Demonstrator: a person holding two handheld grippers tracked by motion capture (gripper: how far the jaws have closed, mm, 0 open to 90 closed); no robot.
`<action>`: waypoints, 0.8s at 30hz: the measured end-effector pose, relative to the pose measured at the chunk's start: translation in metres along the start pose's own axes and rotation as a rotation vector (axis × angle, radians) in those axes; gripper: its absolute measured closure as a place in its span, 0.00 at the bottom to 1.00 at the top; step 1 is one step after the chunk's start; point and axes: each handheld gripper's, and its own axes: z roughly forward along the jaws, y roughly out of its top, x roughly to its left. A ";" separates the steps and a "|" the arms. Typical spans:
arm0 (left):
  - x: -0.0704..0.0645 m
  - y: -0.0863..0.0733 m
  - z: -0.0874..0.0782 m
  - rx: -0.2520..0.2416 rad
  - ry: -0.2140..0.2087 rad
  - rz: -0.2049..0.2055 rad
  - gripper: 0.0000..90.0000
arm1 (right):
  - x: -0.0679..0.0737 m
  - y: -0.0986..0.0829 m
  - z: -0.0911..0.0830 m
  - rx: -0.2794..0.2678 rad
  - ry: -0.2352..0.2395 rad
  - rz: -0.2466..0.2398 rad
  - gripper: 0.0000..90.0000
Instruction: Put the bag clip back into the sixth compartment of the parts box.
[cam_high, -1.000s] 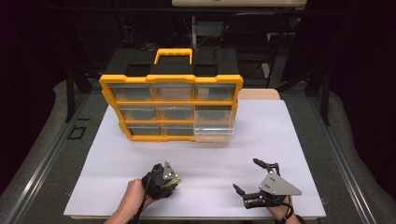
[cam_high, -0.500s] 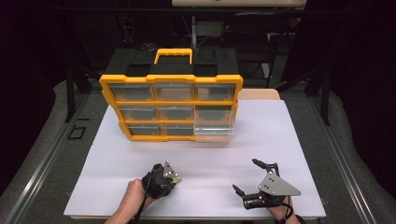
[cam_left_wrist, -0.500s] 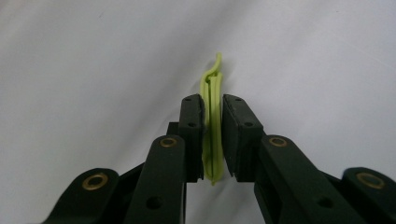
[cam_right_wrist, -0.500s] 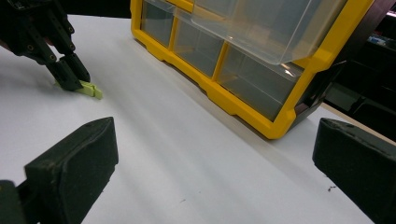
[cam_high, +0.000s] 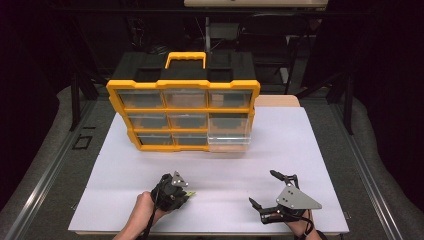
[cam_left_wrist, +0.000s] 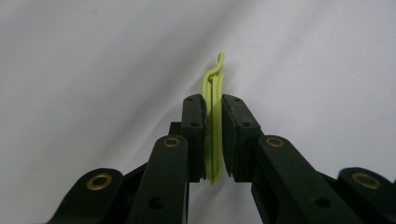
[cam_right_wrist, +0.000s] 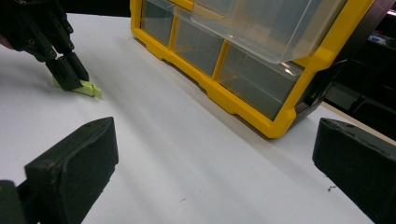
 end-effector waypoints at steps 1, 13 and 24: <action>0.000 0.000 0.000 0.000 0.000 0.000 0.89 | 0.000 0.000 0.000 0.001 0.000 -0.002 0.00; 0.006 0.001 -0.007 -0.003 0.015 -0.017 0.89 | 0.000 0.000 0.000 0.002 -0.001 -0.002 0.00; 0.012 0.006 -0.014 -0.006 0.026 -0.001 0.89 | 0.000 0.000 0.000 0.002 -0.004 -0.001 0.00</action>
